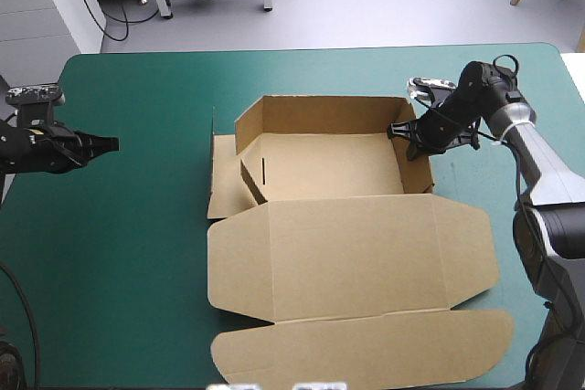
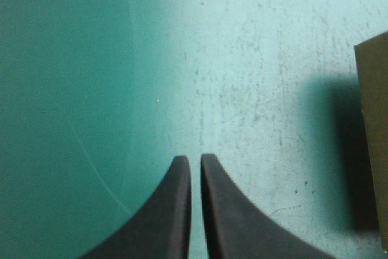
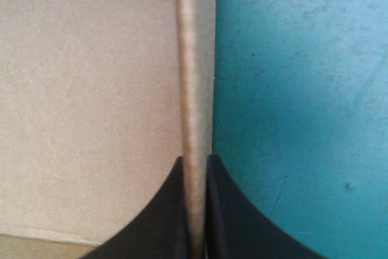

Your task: Fold the box

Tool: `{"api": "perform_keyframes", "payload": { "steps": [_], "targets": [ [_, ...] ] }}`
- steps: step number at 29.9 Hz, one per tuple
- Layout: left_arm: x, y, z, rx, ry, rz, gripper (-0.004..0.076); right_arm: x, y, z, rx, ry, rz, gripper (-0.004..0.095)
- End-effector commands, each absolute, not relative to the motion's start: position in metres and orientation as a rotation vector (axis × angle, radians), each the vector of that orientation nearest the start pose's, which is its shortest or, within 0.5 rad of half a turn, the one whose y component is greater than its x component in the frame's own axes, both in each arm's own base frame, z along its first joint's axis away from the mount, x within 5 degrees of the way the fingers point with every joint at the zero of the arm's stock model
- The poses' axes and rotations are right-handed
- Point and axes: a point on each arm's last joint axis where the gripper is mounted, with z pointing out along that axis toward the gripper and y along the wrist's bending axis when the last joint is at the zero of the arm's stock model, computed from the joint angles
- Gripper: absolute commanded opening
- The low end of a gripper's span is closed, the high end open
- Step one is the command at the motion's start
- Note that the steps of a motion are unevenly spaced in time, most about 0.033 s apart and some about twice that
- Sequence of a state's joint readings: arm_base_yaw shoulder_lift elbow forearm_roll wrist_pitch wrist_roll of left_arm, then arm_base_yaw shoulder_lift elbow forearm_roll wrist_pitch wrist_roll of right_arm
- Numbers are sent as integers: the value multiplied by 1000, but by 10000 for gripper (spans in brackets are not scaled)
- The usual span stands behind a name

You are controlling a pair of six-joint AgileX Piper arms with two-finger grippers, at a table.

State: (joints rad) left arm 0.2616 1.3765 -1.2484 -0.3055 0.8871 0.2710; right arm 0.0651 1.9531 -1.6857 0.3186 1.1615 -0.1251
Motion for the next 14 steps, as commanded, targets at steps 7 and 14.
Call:
{"api": "perform_keyframes", "payload": {
  "steps": [7, 14],
  "targets": [
    [288, 47, 360, -159, 2398, -278, 482, 397, 58, 311, -204, 2732, 539, -19],
    [294, 38, 356, -189, 2398, -453, 498, 389, 54, 329, -215, 2676, 631, -19]
  ]
}}
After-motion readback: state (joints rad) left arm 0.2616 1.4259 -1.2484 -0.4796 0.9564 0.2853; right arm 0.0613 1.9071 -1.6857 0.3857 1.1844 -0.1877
